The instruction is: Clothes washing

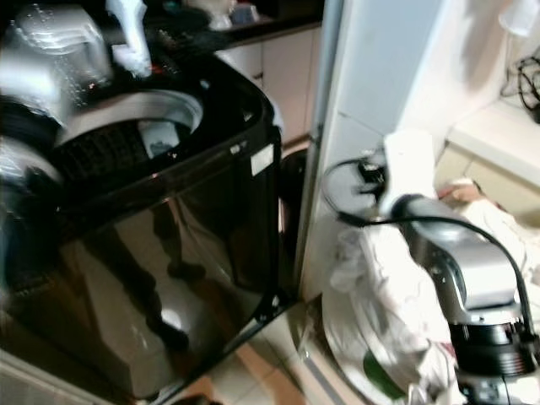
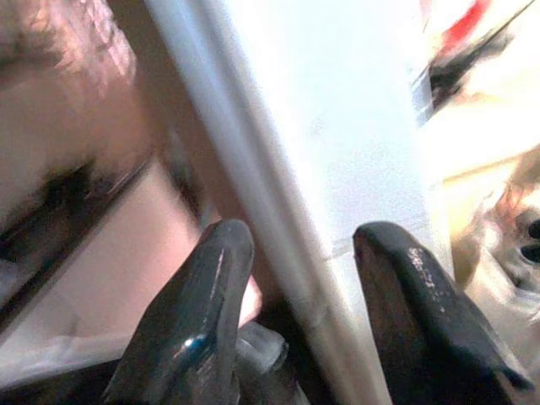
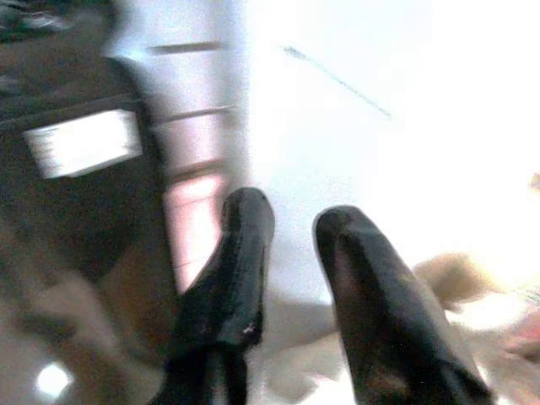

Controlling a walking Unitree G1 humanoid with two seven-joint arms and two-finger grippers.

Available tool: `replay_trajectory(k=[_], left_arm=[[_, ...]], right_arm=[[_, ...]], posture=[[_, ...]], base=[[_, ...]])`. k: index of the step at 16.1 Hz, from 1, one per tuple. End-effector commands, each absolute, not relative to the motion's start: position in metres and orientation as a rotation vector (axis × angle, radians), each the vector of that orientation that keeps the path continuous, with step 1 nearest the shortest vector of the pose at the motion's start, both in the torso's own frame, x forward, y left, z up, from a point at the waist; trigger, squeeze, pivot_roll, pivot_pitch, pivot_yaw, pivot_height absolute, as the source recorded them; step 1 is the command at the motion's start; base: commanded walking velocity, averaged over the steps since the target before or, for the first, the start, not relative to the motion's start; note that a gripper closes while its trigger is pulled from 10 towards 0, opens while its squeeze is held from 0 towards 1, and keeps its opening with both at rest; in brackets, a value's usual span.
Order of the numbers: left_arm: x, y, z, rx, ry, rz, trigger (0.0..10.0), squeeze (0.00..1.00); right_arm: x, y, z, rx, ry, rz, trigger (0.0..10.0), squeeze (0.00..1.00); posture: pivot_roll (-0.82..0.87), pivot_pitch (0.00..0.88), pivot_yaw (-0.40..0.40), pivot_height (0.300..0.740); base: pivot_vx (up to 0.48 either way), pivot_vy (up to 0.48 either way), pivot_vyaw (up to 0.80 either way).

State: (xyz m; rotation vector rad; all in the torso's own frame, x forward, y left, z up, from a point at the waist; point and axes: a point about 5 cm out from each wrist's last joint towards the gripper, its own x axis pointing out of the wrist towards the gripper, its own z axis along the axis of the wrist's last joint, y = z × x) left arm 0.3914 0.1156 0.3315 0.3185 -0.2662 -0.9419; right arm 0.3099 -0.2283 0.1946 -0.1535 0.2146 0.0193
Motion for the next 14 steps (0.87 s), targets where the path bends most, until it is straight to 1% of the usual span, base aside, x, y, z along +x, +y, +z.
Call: replay_trajectory(k=[1,2,3,5,6,9,11,12,13,14], left_arm=[[0.384,0.109,0.325,0.298,-0.315,-0.942,10.0,0.00],[0.376,0.098,0.310,0.248,-0.294,-0.953,10.0,0.00],[0.367,0.089,0.296,0.246,-0.303,-0.960,10.0,0.00],[0.357,0.083,0.275,0.281,-0.308,-0.961,10.0,0.00],[0.344,0.081,0.259,0.290,-0.294,-0.967,10.0,0.00],[0.326,0.083,0.222,0.234,-0.242,-0.913,10.0,0.00],[0.318,0.085,0.209,0.215,-0.206,-0.915,10.0,0.00],[0.312,0.086,0.200,0.182,-0.176,-0.903,10.0,0.00],[0.304,0.088,0.192,0.132,-0.153,-0.875,10.0,0.00],[0.302,0.089,0.187,0.122,-0.143,-0.866,10.0,0.00]], right_arm=[[0.311,-0.245,0.193,-0.153,0.198,-0.081,10.0,1.00],[0.314,-0.258,0.188,-0.144,0.198,-0.146,10.0,1.00],[0.319,-0.270,0.183,-0.148,0.203,-0.211,10.0,1.00],[0.323,-0.281,0.176,-0.156,0.218,-0.239,10.0,1.00],[0.326,-0.288,0.169,-0.160,0.237,-0.244,10.0,1.00],[0.322,-0.306,0.149,-0.179,0.318,-0.254,10.0,1.00],[0.319,-0.312,0.141,-0.197,0.345,-0.268,10.0,1.00],[0.318,-0.314,0.131,-0.189,0.378,-0.245,10.0,1.00],[0.317,-0.315,0.118,-0.191,0.416,-0.200,10.0,0.00],[0.316,-0.316,0.113,-0.199,0.432,-0.187,10.0,0.00]], posture=[[-0.06,0.000,0.058,0.740],[-0.06,0.000,0.054,0.740],[-0.06,0.000,0.049,0.740],[-0.06,0.000,0.044,0.740],[-0.06,0.000,0.040,0.740],[-0.06,0.000,0.032,0.740],[-0.06,0.000,0.030,0.740],[-0.06,0.000,0.031,0.740],[-0.06,0.000,0.032,0.740],[-0.06,0.000,0.032,0.740]], base=[[0.000,0.000,0.00],[0.000,0.000,0.00],[0.000,0.000,0.00],[0.000,0.000,0.00],[0.000,0.000,0.00],[0.000,0.000,0.00],[0.000,0.000,0.00],[0.000,0.000,0.00],[0.000,0.000,0.00],[0.000,0.000,0.00]])
